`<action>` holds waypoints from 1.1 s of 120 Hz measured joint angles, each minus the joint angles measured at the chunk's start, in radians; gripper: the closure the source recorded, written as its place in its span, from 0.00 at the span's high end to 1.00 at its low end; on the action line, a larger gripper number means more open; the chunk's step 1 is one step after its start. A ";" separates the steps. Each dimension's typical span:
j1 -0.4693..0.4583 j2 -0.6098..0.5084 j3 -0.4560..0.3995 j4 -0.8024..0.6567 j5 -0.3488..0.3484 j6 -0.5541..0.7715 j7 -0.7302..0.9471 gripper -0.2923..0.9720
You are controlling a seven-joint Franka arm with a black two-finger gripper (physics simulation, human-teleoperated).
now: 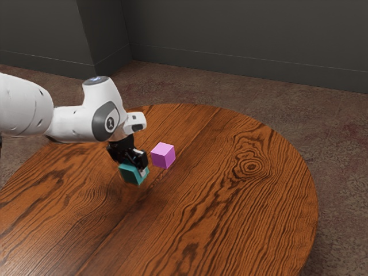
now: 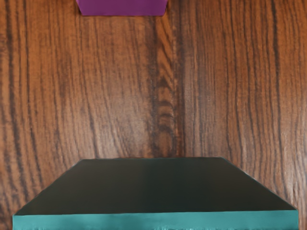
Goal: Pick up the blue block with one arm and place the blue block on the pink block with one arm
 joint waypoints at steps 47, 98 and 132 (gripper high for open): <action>0.317 0.324 -0.228 0.615 -0.004 -0.401 -0.062 0.53; 0.424 0.472 -0.346 0.882 0.066 -0.547 -0.092 0.53; 0.476 0.521 -0.421 0.972 0.123 -0.560 -0.089 0.53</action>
